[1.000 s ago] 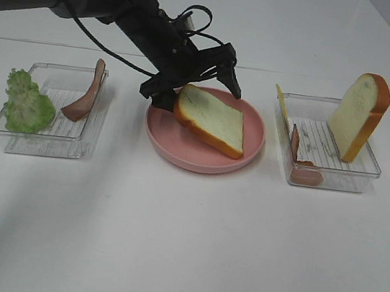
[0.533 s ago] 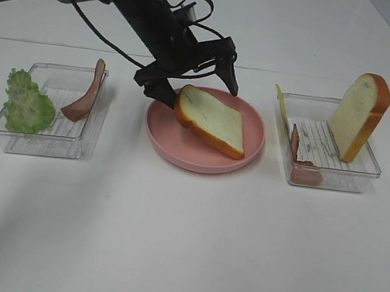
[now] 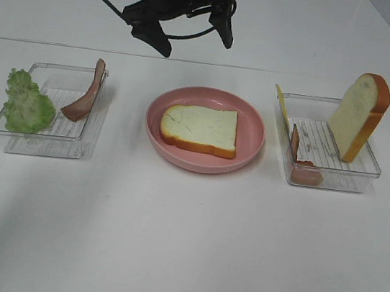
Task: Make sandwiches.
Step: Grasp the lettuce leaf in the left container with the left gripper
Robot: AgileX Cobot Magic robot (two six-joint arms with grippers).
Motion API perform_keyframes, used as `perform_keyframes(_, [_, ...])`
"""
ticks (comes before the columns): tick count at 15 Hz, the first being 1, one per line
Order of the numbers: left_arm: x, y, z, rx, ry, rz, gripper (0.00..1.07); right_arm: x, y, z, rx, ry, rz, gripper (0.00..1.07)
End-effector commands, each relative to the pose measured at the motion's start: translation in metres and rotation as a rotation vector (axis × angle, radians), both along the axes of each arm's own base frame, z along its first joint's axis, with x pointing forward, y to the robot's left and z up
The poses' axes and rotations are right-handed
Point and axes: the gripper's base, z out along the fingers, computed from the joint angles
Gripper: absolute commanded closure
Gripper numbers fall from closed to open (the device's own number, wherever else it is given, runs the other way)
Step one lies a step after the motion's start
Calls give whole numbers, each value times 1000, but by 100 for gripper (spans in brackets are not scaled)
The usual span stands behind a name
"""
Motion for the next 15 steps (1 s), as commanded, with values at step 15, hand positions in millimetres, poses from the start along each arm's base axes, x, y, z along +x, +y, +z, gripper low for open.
perform_keyframes(15, [-73,121,134,280,-164,76,6,-4,0,-1,-3,-38,0,9])
